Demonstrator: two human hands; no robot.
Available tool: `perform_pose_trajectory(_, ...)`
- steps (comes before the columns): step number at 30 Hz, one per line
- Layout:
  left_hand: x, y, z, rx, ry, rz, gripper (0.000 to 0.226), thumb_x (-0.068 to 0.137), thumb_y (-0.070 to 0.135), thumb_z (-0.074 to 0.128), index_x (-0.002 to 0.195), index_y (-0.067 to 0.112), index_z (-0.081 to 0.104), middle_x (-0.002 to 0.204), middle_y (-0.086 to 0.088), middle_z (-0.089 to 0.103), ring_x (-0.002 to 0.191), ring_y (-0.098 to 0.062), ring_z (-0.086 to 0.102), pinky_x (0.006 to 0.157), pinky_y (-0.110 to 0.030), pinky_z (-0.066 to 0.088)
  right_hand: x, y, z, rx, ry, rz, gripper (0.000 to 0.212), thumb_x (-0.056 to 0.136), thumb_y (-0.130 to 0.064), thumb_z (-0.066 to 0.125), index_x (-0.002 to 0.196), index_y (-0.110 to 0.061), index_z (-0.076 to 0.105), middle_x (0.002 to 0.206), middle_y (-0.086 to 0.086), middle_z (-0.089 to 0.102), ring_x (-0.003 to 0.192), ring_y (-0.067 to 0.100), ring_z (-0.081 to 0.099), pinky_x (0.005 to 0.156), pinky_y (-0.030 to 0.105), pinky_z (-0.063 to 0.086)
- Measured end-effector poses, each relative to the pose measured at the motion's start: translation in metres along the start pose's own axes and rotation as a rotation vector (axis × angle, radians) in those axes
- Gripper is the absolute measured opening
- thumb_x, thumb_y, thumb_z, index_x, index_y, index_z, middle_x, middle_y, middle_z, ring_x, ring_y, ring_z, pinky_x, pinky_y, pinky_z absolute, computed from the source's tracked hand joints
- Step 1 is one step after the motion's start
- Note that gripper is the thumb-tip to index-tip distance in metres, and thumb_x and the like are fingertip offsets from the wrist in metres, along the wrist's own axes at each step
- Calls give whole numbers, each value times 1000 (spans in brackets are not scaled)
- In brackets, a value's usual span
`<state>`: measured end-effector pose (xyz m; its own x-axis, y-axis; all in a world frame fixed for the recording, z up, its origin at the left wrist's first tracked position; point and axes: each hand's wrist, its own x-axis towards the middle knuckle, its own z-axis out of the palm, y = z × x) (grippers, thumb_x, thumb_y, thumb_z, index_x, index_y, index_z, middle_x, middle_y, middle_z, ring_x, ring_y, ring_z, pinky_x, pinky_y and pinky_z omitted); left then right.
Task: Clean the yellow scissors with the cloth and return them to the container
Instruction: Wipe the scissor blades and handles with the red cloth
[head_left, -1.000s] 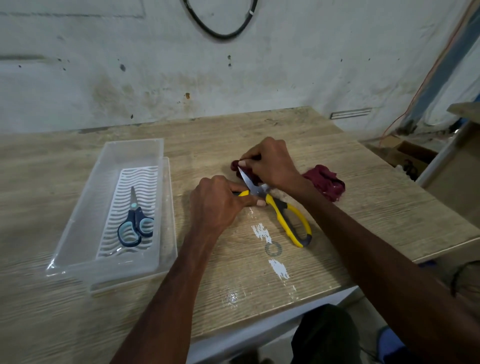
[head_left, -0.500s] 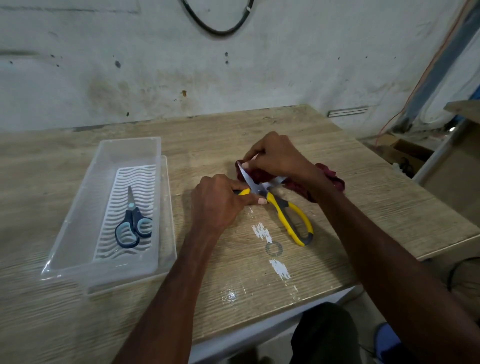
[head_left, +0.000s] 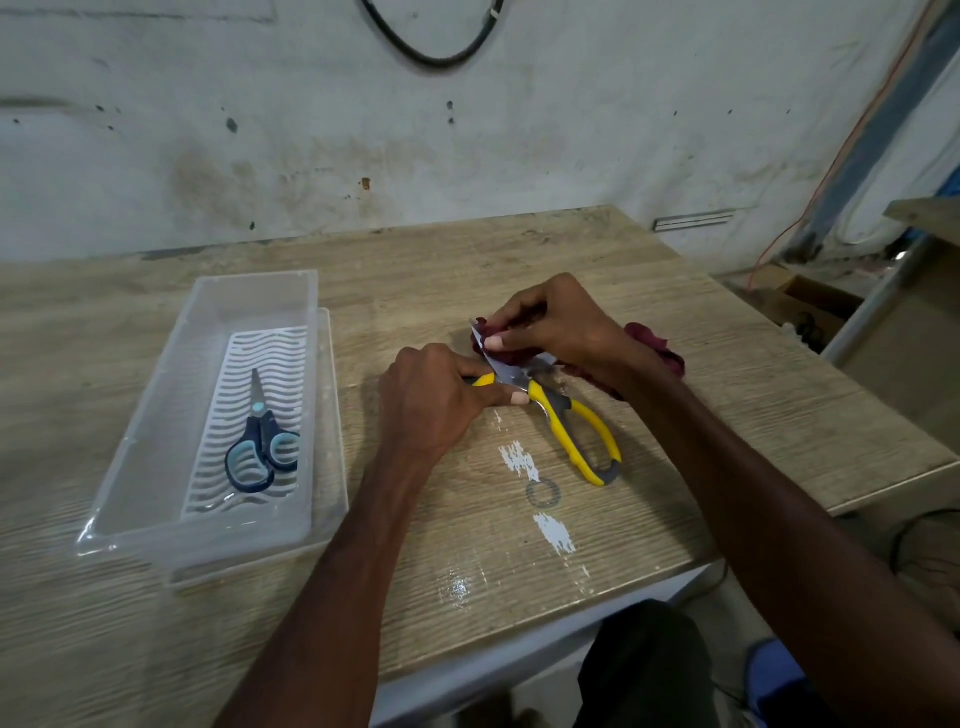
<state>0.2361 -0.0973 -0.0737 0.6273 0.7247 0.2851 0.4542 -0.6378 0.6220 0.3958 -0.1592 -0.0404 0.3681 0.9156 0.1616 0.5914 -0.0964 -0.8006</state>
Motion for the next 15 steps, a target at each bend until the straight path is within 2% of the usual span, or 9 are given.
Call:
perform_pose_trajectory(3, 1, 0, 0, 1, 2, -2, 48, 56, 72, 75, 93, 41, 78, 46, 11, 48, 58, -11, 54, 49, -25, 28, 8, 6, 2, 45, -41, -11, 14, 74, -8, 79, 81, 0, 70, 83, 15, 73, 80, 23, 71, 80, 45, 57)
perform_pose_trajectory(6, 0, 1, 0, 12, 7, 10, 49, 56, 70, 77, 93, 38, 78, 55, 7, 63, 61, -13, 59, 51, -25, 33, 17, 3, 7, -55, -11, -16, 12, 74, -17, 81, 75, -11, 70, 78, 5, 74, 75, 13, 70, 72, 34, 56)
perform_pose_trajectory(9, -1, 3, -2, -13, 8, -6, 45, 59, 65, 79, 91, 34, 79, 66, 4, 71, 65, -14, 63, 56, -27, 42, 29, -3, 17, -60, 69, 32, 15, 73, -23, 81, 73, -12, 71, 76, 4, 74, 72, 9, 68, 64, 23, 50)
perform_pose_trajectory(12, -1, 4, -2, -19, 30, -46, 46, 57, 67, 80, 90, 35, 80, 66, 4, 71, 66, -13, 63, 54, -26, 38, 34, -8, 22, -122, 70, 70, 16, 73, -28, 81, 70, -15, 70, 80, 7, 74, 75, 13, 68, 63, 23, 50)
perform_pose_trajectory(15, 0, 3, -1, -26, 43, -82, 53, 52, 71, 79, 93, 37, 79, 71, 4, 73, 72, -15, 65, 57, -25, 37, 19, -5, 10, -149, -8, 92, 18, 74, -26, 81, 63, -23, 66, 79, 9, 74, 76, 15, 70, 64, 24, 53)
